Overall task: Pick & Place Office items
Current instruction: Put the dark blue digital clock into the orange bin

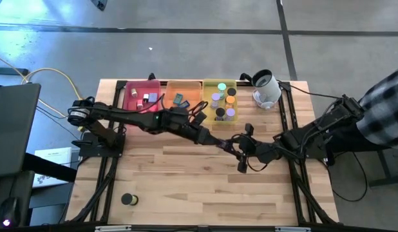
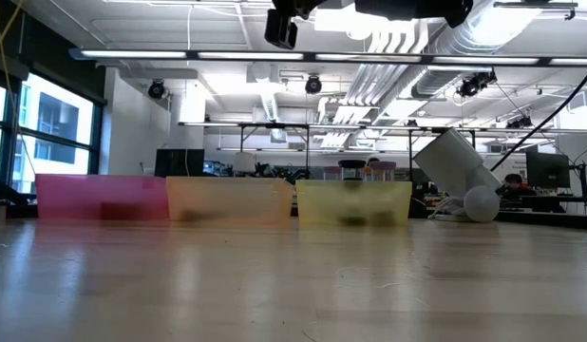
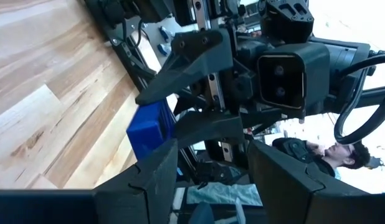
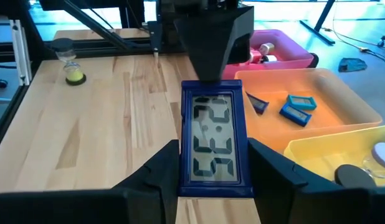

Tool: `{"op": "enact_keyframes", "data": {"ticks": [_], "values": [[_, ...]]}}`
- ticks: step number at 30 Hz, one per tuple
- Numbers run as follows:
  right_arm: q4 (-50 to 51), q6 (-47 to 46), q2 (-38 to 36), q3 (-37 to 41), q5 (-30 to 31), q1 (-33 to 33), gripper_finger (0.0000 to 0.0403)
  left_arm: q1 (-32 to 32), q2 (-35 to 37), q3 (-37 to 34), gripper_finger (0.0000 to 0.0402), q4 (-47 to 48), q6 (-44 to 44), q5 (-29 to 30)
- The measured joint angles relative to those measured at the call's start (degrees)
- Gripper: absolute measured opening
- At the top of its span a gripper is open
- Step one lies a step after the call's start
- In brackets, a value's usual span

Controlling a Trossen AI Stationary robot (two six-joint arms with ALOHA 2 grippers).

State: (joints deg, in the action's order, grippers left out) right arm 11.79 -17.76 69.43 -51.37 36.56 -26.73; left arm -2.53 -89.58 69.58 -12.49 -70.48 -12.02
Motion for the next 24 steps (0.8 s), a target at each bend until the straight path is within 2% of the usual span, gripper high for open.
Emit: {"op": "enact_keyframes", "data": {"ticks": [7,13,24], "values": [[0.39,1.37,-0.42,-0.01,-0.05,0.49,0.0139,0.97,0.0,0.0,0.0193,0.02,0.22,-2.25],[5.58,-1.72,-2.08,-0.09,1.15,-1.68,0.0139,2.35,0.0,0.0,0.0193,0.0,1.71,-5.47],[5.47,1.06,-3.89,-0.09,2.86,-1.65,0.0139,3.42,0.0,-0.02,0.0193,1.97,0.99,-3.95]]}}
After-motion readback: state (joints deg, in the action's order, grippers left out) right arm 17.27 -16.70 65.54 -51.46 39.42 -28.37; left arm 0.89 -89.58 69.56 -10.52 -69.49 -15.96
